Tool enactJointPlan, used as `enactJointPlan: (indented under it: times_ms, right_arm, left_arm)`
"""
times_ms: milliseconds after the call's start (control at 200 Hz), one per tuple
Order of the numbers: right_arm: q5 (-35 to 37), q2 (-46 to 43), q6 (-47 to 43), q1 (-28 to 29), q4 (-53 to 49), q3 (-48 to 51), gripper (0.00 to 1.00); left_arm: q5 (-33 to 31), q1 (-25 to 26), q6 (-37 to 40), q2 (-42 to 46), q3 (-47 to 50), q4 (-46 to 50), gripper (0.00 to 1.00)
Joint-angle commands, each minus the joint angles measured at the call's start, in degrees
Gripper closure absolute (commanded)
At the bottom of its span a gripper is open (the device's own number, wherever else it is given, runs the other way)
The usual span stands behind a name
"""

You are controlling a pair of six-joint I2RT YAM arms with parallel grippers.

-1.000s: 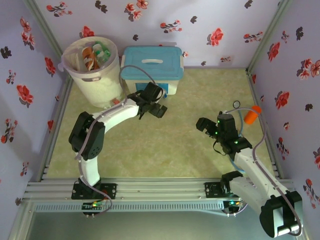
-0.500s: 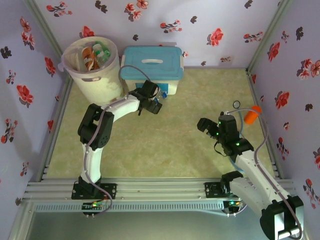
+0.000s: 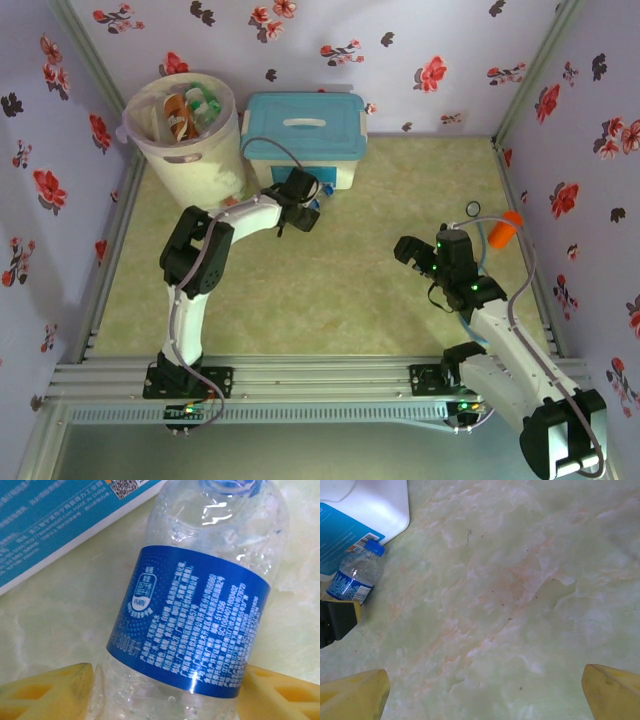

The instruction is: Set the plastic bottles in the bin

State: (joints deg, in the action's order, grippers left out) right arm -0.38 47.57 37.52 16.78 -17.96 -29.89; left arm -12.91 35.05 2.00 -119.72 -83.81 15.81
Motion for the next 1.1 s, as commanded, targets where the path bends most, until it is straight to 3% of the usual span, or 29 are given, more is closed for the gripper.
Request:
enactJointPlan:
  times_ms: [0,245,295,370,430,705,1095]
  right_arm:
    - [0.71,-0.34,-0.34,0.10,-0.32,-0.70,0.01]
    - [0.19,0.92,-0.10,0.13,1.19,-0.08,0.01]
    - [0.03,1.07,-0.06,0.15,1.34,-0.02,0.01]
    - [0.12,0.94,0.04,0.12,1.56,0.04,0.01]
    - [0.01,0.82,0.13,0.18,1.44,-0.04,0.01]
    - [1.25,-1.81,-0.34,0.19,-1.11,-0.26,0.01]
    - [1.20,-1.59,-0.30,0.14,-0.55,0.03,0.01]
  left_arm:
    - [-0.60,0.49,-0.54,3.54,3.57,1.07,0.32]
    - [0.10,1.08,-0.08,9.87,8.77,2.72,0.30]
    - [1.12,1.08,-0.06,10.53,9.10,2.84,0.23]
    - [1.96,1.07,0.69,10.69,8.49,2.82,0.05]
    - [2.24,1.08,1.35,9.74,6.86,3.36,0.00]
    - [2.45,0.55,3.34,1.32,-1.47,4.97,0.02]
    - [2.20,0.64,1.42,3.59,2.34,5.11,0.29]
